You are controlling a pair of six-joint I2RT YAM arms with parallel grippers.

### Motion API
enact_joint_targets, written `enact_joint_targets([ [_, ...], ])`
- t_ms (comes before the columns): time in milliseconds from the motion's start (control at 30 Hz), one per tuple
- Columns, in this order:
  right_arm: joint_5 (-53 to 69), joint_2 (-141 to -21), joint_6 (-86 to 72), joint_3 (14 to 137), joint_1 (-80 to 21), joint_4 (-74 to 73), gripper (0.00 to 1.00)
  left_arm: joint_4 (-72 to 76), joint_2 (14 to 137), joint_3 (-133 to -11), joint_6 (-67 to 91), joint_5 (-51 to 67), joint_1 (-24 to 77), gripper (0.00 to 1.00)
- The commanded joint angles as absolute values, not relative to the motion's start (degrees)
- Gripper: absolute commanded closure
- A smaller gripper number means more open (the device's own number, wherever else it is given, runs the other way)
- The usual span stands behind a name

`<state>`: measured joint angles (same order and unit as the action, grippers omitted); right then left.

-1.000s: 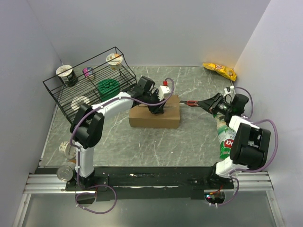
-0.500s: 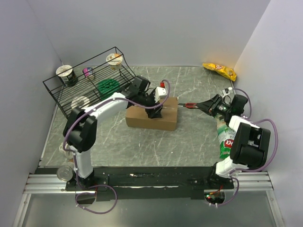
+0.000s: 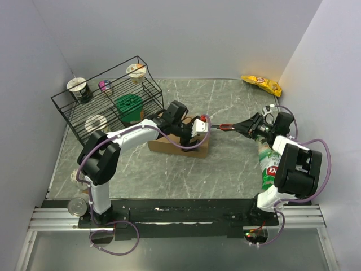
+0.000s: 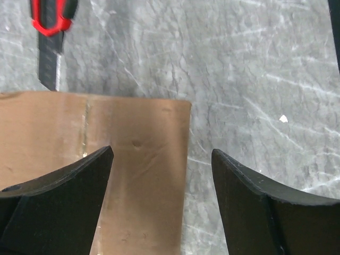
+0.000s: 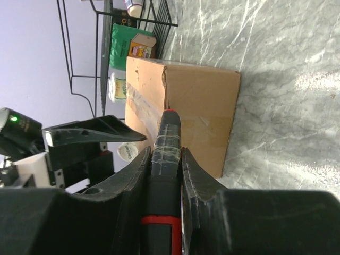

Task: Unpack the express box
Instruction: Cut the express box at the center of the board.

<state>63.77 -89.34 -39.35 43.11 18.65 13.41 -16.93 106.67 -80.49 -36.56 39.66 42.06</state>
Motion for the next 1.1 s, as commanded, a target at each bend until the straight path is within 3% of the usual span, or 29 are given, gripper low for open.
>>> enact_joint_targets([
  [0, 63.4, -91.1, -37.8, 45.8, 17.8, 12.3, 1.00, -13.4, 106.7, -78.9, -39.2, 38.3, 42.5, 0.21],
  [233, 62.6, -91.6, -37.6, 45.8, 17.5, 12.3, 1.00, -3.7, 111.5, -81.1, -26.5, 24.9, 42.9, 0.28],
  [1067, 59.0, -85.5, -40.1, 40.3, 16.5, 8.8, 1.00, -1.4, 117.8, -88.2, -16.3, 17.7, 42.5, 0.38],
])
